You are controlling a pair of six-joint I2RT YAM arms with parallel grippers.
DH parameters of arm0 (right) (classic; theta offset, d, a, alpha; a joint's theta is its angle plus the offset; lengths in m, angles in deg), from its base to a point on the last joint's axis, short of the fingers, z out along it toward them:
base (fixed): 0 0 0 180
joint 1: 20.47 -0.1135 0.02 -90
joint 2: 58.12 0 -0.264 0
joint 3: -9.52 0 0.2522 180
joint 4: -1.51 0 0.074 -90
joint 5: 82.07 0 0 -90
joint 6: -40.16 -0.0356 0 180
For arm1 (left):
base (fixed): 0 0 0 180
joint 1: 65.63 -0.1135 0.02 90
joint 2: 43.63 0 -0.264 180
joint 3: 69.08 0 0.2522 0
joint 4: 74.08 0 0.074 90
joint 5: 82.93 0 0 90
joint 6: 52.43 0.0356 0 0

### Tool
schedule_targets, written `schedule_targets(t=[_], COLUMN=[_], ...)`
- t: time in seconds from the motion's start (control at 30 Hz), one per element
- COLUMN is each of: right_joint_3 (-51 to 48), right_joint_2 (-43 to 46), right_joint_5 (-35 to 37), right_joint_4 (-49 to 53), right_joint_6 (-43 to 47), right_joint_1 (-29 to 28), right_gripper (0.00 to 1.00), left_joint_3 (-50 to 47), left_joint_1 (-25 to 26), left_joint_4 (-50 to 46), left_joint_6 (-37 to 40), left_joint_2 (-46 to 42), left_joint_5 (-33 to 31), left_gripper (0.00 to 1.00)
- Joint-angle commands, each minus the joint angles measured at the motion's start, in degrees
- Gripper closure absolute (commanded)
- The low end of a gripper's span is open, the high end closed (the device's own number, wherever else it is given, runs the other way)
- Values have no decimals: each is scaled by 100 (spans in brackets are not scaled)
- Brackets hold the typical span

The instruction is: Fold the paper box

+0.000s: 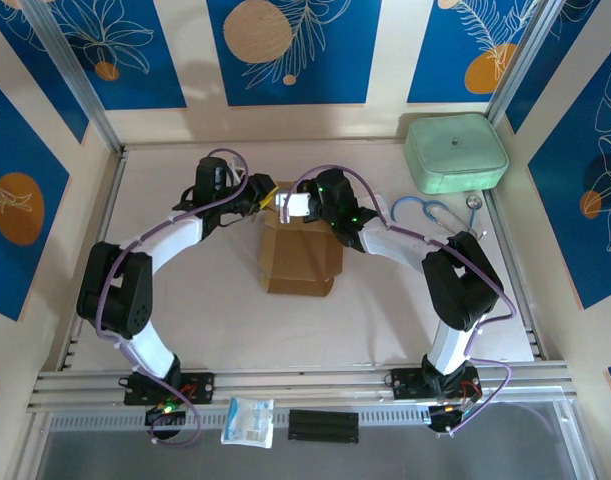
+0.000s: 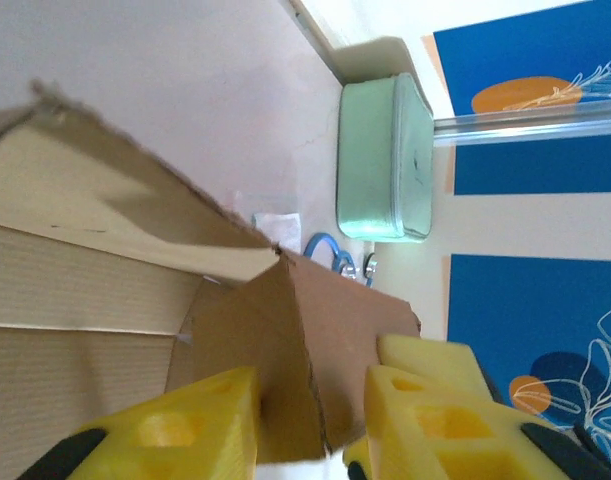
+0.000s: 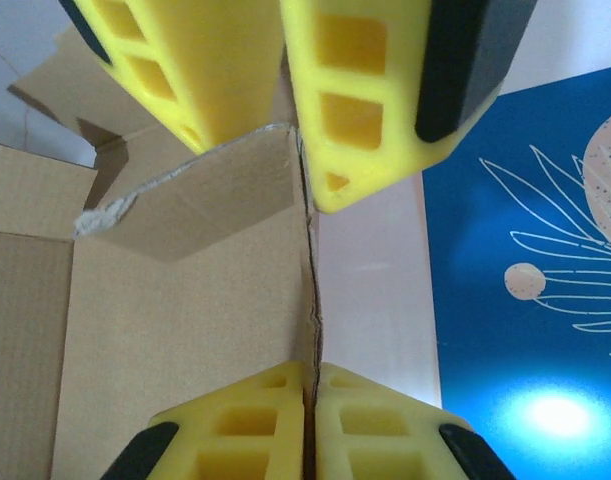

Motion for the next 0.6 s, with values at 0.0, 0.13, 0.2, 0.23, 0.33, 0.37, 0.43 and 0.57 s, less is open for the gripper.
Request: schedule_targets(t=[0.0,0.13,0.2,0.23,0.33,0.37,0.43,0.57], right_joint_3=[-16,17,27,26,53,60,82,147], right_joint_2=[27,3,-19,-20,-41,-40,-52,-71], right_joint_5=[-250,-241,-230,-214,-157,-132,-107,-91], right_joint_4=[111,234,284,317,323,333,354,385], right_joint_6=[-284,-381,-375,-362,-366,-367,-351,-374], right_joint_1=[-32,25,53,75,132,155,194,238], right_gripper=[89,83,80,80,78,76,72,75], left_joint_3=[101,70,46,31,53,65,95,167], left_joint_1=[24,25,24,25,26,32,33,33], left_joint_4=[174,-7,-7,2,-6,-7,-14,-59], left_joint_6=[71,236,239,243,240,254,256,266], left_joint_2=[29,55,101,117,174,184,202,246], left_joint_5=[-121,-182,-181,-175,-153,-150,-151,-146], left_gripper=[71,76,77,78,78,78,78,78])
